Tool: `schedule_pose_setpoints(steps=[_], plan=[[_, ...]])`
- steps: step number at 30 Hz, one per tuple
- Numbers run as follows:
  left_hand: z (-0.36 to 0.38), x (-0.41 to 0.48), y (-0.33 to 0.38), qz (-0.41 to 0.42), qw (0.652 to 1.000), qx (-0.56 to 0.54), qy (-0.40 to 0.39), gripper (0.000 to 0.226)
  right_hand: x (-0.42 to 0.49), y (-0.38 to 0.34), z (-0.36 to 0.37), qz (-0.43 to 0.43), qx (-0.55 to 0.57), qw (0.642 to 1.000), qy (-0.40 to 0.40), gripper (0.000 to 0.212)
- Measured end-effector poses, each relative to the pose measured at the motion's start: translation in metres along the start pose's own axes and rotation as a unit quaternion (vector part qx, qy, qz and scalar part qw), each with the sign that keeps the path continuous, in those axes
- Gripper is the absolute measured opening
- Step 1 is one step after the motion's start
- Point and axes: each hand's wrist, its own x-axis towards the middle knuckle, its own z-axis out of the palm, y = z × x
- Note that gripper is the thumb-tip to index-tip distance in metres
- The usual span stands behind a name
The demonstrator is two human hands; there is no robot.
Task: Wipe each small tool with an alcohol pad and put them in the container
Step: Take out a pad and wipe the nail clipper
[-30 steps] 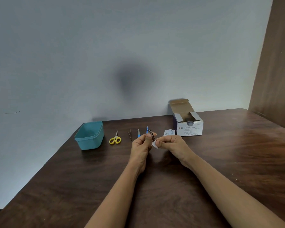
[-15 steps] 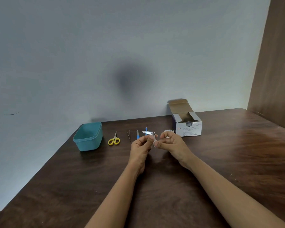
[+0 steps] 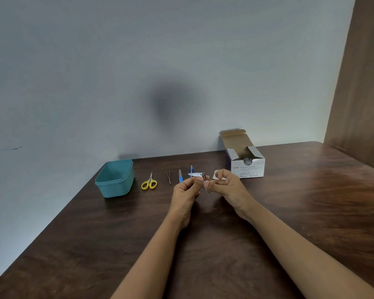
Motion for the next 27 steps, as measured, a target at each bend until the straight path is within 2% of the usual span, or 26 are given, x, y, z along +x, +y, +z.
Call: schedule_pose_setpoints(steps=[11,24,27], plan=[[0.0017,-0.0019,0.0024,-0.001,1.000,-0.003,0.010,0.013,0.0021,0.0024,-0.0025,0.021,-0.036,0.999,-0.026,0.034],[0.0037,0.0001,-0.0032,0.048,0.996,0.068,0.028,0.012,0.0013,0.0034,0.0000,0.012,0.006,1.000,0.021,0.032],[0.0072,-0.0010,-0.0025,0.050,0.996,0.070,0.020,0.009,0.0037,0.0024,0.0010,0.020,0.026,0.998,0.061,0.031]])
